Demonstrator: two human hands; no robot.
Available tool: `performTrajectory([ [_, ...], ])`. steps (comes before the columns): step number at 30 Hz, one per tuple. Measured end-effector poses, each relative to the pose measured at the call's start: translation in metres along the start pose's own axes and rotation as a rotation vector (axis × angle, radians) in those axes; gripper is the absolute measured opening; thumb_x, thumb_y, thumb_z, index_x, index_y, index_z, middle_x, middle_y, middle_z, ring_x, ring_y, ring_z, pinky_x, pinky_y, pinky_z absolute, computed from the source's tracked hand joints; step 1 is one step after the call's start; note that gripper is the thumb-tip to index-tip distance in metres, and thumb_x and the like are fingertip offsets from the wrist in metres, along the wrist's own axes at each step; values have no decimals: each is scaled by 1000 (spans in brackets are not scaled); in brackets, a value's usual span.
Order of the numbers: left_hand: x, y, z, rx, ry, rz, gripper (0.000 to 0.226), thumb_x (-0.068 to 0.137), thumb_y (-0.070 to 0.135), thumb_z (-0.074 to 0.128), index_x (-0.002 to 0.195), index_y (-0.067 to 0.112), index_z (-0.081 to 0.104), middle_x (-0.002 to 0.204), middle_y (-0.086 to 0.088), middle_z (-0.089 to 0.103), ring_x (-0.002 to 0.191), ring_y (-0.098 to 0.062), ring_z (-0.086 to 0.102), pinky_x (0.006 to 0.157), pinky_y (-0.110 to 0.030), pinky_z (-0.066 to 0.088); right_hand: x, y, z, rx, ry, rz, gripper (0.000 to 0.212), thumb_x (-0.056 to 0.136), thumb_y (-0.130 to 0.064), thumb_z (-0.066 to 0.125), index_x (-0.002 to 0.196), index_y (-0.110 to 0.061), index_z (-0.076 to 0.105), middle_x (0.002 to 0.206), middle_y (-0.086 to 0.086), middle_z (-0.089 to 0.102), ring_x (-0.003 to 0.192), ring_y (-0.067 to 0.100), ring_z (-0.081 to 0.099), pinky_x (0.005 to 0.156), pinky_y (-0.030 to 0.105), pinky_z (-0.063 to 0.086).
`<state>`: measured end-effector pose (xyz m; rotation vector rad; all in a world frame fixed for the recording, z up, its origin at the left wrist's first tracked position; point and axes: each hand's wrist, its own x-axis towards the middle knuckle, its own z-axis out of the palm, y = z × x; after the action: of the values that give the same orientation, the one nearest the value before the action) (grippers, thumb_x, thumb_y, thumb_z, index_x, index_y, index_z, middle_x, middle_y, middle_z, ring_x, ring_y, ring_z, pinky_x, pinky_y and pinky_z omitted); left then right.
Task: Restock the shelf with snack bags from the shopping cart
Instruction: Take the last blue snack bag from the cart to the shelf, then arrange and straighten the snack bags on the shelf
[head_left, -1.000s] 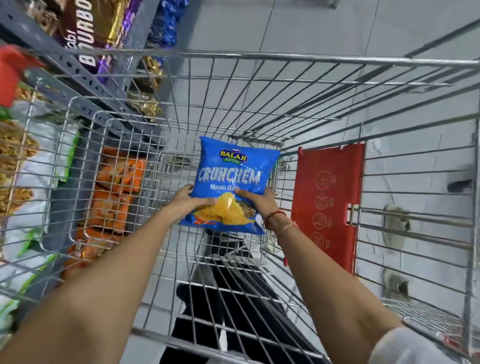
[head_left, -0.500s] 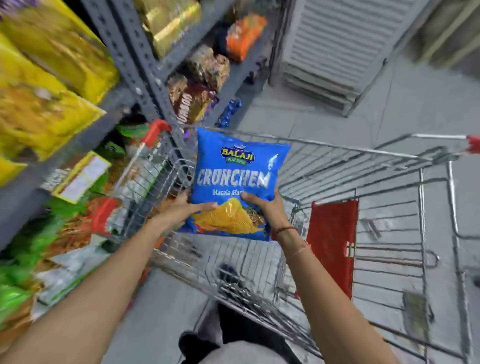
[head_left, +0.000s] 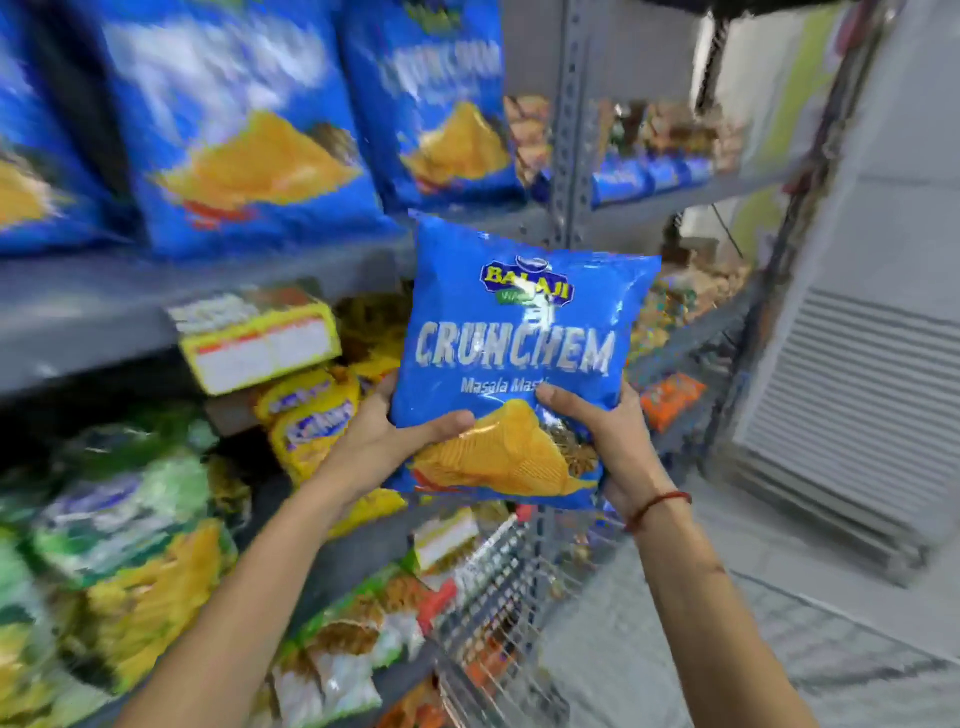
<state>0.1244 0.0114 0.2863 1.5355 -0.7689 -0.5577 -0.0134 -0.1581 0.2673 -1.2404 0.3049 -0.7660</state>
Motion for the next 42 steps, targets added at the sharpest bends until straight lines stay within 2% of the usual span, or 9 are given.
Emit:
performTrajectory([
  [4,-29,58,-52,44,181,172,64,40,47,79,97,30,57,85,25,73,79,8,66,60,-8,50,19,-41,69,18,-156,-75,55,46,-23,88,97,-17,70,88,1,79,78,19,74,65,26,58],
  [14,-90,144,-161,149,539,355,70,48,47,84,111,29,59,105,14,71,97,-1,65,81,-21,52,52,-91,230,30,-437,-142,101,32,-40,95,118,-2,56,110,17,71,94,33,70,80,44,56],
  [18,-95,156,-196,128,637,360,65,48,43,80,107,27,59,98,15,72,85,2,68,64,-11,53,62,-101,282,9,-534,-144,63,38,-40,94,76,-25,47,80,-5,66,81,21,66,72,32,54],
  [20,-94,158,-211,116,693,361,59,51,41,79,105,27,59,101,11,70,82,4,68,64,-13,53,69,-100,305,3,-555,-201,43,55,-26,89,80,-27,54,67,-15,73,66,0,70,62,20,58],
  [23,-90,157,-232,99,748,356,42,62,31,80,98,30,59,101,9,69,78,3,68,59,-12,53,71,-99,335,-29,-531,-236,61,62,-25,86,115,-21,56,103,-18,58,90,-7,63,75,14,51],
  [26,-87,155,-252,105,789,320,51,64,30,80,110,23,58,108,3,69,92,-9,67,67,-20,54,78,-89,358,-41,-504,-293,40,65,-18,85,88,-33,56,86,-23,61,67,-17,63,55,4,48],
  [31,-80,143,-271,91,827,269,55,64,30,81,113,20,58,110,0,70,90,-11,68,63,-19,55,78,-71,379,-175,-444,-286,64,65,-30,84,119,-15,54,114,6,68,103,23,66,92,42,54],
  [38,-80,142,-280,280,942,161,82,59,45,82,126,18,45,121,-3,61,104,-18,60,92,-38,51,72,-64,386,-321,-306,-282,93,74,-38,77,145,-11,24,149,14,39,136,30,38,108,42,36],
  [42,-107,149,-290,486,1019,252,75,70,37,77,132,16,41,130,-7,52,110,-20,53,93,-34,45,46,-68,385,-392,-142,-572,79,81,-26,71,144,-7,28,142,17,40,133,29,36,110,39,31],
])
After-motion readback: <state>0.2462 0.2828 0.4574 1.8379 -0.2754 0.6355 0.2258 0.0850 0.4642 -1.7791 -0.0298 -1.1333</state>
